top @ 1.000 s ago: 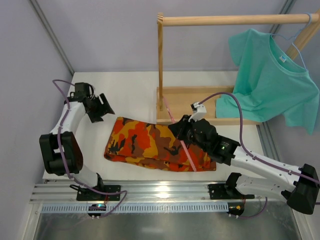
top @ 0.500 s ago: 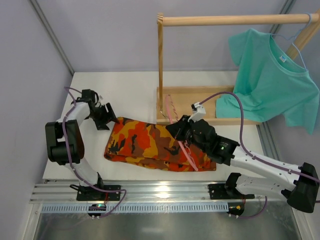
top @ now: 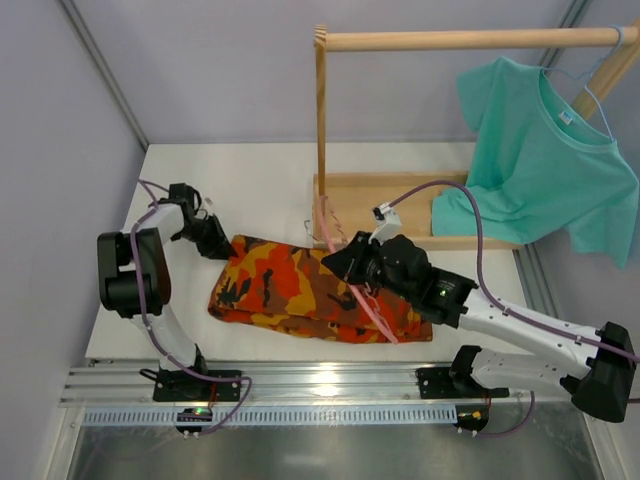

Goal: Place the trousers on the hanger
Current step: Place trousers on hanger

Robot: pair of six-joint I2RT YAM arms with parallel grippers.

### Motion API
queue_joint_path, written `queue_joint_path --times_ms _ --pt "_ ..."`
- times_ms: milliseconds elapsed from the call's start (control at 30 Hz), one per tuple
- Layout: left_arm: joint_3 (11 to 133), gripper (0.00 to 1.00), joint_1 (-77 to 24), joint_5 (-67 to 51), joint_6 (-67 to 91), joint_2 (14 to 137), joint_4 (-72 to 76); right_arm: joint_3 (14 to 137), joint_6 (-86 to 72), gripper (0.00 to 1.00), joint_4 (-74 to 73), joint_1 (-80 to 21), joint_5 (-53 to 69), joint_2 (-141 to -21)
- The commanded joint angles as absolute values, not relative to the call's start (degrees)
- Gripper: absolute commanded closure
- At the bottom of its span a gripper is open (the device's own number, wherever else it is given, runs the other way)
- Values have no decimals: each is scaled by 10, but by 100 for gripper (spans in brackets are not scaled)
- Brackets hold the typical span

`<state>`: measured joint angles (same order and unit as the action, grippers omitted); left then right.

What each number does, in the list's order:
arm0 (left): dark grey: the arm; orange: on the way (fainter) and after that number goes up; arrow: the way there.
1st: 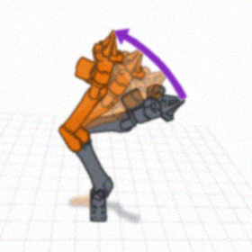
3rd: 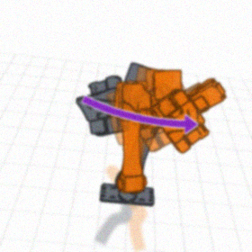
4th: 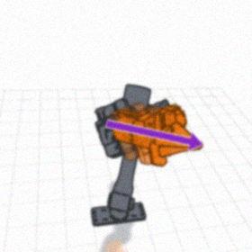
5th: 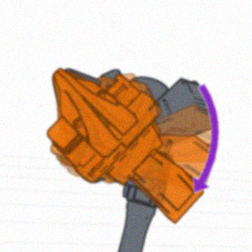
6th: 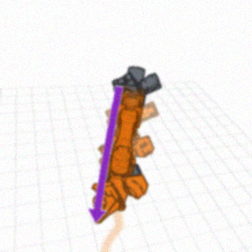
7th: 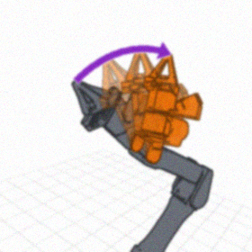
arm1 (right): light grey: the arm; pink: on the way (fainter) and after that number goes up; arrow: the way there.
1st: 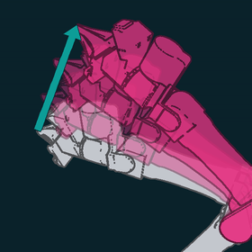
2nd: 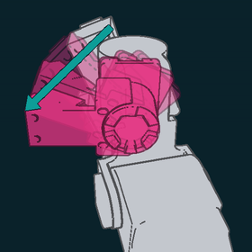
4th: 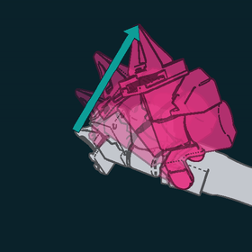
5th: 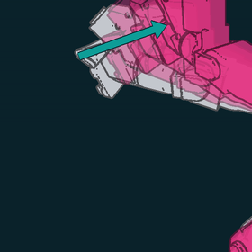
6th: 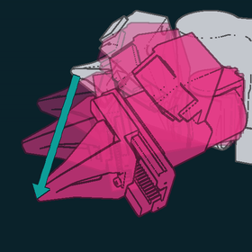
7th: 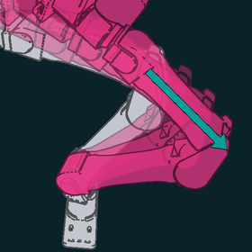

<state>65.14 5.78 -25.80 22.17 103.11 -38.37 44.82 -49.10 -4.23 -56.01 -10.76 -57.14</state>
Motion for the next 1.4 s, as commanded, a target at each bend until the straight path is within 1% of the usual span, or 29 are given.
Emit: queue_joint_path --times_ms 0,67,133,233,333,500,667,833,1100,1200,1300,1367 --pt "668 87 58 -278 214 1043 -389 496 -509 96 49 -569 -66 -605" --pt "683 100 61 -265 219 1055 -402 511 -513 96 79 -571 -59 -627" --pt "680 100 76 -247 235 1053 -415 529 -526 96 118 -574 -51 -667" --pt "647 100 119 -233 285 1025 -382 547 -547 96 175 -580 -37 -729" --pt "617 100 154 -224 305 984 -369 590 -552 96 186 -600 -57 -770" --pt "608 100 162 -205 316 960 -369 624 -553 96 170 -621 -107 -796" --pt "615 100 163 -204 319 957 -370 637 -549 96 166 -622 -117 -813" --pt "610 100 162 -189 313 955 -372 628 -533 96 225 -617 -136 -842" --pt "602 100 163 -154 317 933 -373 620 -567 96 397 -609 -84 -956" --pt "606 100 163 -155 309 935 -379 584 -580 96 453 -608 -92 -969" --pt "601 100 163 -145 298 930 -381 505 -599 96 482 -601 -109 -976" --pt "604 100 162 -144 295 928 -384 480 -601 96 486 -599 -116 -978"
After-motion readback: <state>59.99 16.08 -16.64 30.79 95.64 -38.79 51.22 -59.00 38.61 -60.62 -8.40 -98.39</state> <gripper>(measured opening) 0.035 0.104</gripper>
